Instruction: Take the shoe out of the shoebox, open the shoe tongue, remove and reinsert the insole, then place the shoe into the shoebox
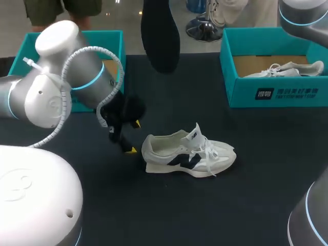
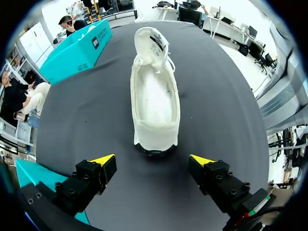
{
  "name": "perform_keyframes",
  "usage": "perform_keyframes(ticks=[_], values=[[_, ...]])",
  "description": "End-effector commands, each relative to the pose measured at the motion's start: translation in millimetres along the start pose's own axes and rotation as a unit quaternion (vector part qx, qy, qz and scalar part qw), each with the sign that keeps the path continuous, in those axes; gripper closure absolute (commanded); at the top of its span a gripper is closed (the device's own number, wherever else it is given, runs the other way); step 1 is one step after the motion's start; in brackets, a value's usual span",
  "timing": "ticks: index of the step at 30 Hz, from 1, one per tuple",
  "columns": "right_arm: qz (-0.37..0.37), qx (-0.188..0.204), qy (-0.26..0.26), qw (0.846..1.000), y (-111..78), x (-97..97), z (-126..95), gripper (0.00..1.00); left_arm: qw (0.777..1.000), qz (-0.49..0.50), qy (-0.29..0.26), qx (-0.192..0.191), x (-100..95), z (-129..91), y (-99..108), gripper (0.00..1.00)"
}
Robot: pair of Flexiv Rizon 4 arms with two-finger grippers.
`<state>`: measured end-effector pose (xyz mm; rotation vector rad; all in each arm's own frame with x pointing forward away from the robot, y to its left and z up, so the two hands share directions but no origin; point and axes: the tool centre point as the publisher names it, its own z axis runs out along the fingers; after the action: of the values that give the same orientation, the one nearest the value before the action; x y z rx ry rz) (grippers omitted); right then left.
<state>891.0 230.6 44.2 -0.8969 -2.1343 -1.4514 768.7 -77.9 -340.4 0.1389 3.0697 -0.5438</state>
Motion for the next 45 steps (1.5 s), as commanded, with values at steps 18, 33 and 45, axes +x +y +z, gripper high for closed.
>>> perform_keyframes(ticks=[18, 33, 45], values=[[0.001, 0.001, -0.001, 1.000, 0.8, 0.1, 1, 1.00, 0.999, 0.021, 0.006, -0.036, 18.8, -17, 12, 0.00], [0.001, -0.003, -0.011, 1.000, 4.8, 4.7, -17, 1.00, 0.999, 0.021, 0.006, -0.036, 18.8, -17, 12, 0.00], [0.009, 0.003, -0.022, 1.000, 11.6, 6.3, -21, 1.00, 0.999, 0.021, 0.006, -0.036, 18.8, -17, 12, 0.00]])
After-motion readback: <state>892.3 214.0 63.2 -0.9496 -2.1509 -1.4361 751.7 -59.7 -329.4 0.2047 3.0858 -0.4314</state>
